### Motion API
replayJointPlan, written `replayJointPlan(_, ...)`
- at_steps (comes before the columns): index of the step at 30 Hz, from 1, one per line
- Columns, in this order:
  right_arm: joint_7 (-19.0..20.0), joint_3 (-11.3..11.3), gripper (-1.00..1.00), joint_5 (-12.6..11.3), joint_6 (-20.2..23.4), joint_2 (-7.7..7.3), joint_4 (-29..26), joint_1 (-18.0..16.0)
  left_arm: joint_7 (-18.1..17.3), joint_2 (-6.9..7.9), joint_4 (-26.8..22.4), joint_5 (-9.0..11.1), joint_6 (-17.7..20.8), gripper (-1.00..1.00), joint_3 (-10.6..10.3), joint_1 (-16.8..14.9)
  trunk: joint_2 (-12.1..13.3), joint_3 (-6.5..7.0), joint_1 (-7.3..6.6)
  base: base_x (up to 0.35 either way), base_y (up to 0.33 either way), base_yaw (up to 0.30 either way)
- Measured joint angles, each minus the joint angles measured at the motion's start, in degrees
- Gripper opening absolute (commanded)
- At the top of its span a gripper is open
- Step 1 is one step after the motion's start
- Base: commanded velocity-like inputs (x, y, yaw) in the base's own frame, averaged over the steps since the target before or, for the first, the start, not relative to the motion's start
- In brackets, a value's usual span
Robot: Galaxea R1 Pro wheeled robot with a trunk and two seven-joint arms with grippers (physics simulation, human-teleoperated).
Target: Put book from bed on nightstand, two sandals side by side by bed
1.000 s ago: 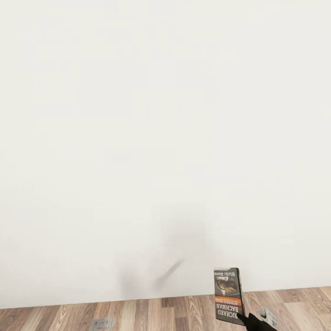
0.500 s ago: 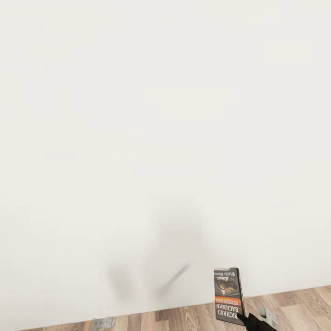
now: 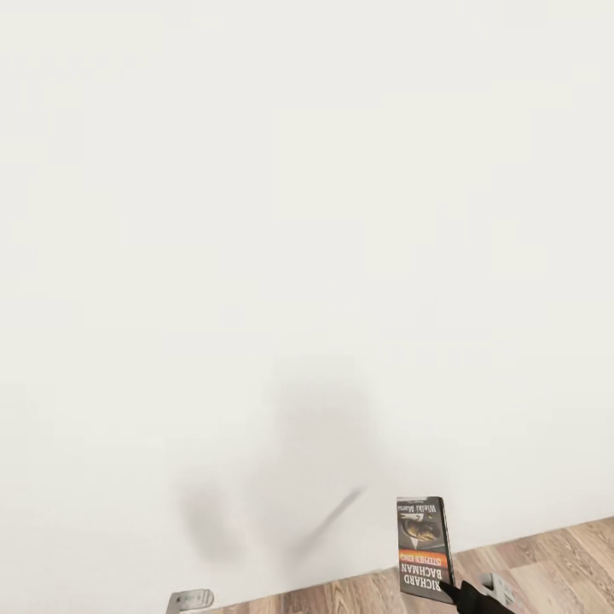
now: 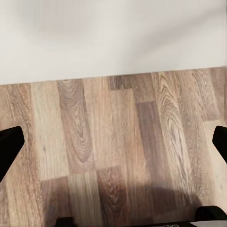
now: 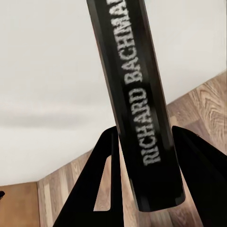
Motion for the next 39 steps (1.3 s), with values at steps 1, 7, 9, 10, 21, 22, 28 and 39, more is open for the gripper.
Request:
replayJointPlan(1, 0.0, 0.0, -1.00, 0.0, 0.0, 0.00, 0.0, 0.0, 0.0, 0.00, 0.0, 0.0, 0.0, 1.00, 0.0, 0.0, 0.0, 0.00, 0.00, 0.002, 0.000, -0.251)
replayJointPlan(7, -0.1, 0.1, -1.00, 0.0, 0.0, 0.03, 0.1, 0.0, 0.0, 0.00, 0.0, 0.0, 0.0, 1.00, 0.0, 0.0, 0.0, 0.00, 0.00, 0.000, 0.000, -0.254)
replayJointPlan(9, -0.1, 0.0, -1.00, 0.0, 0.0, 0.03, 0.1, 0.0, 0.0, 0.00, 0.0, 0.0, 0.0, 1.00, 0.0, 0.0, 0.0, 0.00, 0.00, 0.000, 0.000, -0.266)
replayJointPlan(10, -0.1, 0.1, -1.00, 0.0, 0.0, 0.02, 0.1, 0.0, 0.0, 0.00, 0.0, 0.0, 0.0, 1.00, 0.0, 0.0, 0.0, 0.00, 0.00, 0.000, 0.000, -0.269)
replayJointPlan(21, -0.1, 0.1, -1.00, 0.1, 0.0, 0.03, 0.1, 0.0, 0.0, 0.00, 0.0, 0.0, 0.0, 1.00, 0.0, 0.0, 0.0, 0.00, 0.00, 0.000, 0.000, -0.281)
replayJointPlan(22, -0.1, 0.2, -1.00, 0.1, 0.0, 0.04, 0.1, 0.0, 0.0, 0.00, 0.0, 0.0, 0.0, 1.00, 0.0, 0.0, 0.0, 0.00, 0.00, 0.000, 0.000, -0.289)
replayJointPlan(28, -0.1, 0.2, -1.00, 0.1, 0.0, 0.06, 0.1, 0.0, 0.0, 0.00, 0.0, 0.0, 0.0, 1.00, 0.0, 0.0, 0.0, 0.00, 0.00, 0.000, 0.000, -0.291)
replayJointPlan(39, -0.1, 0.3, -1.00, 0.1, 0.0, 0.06, 0.1, 0.0, 0.0, 0.00, 0.0, 0.0, 0.0, 1.00, 0.0, 0.0, 0.0, 0.00, -0.02, 0.064, 0.000, -0.295)
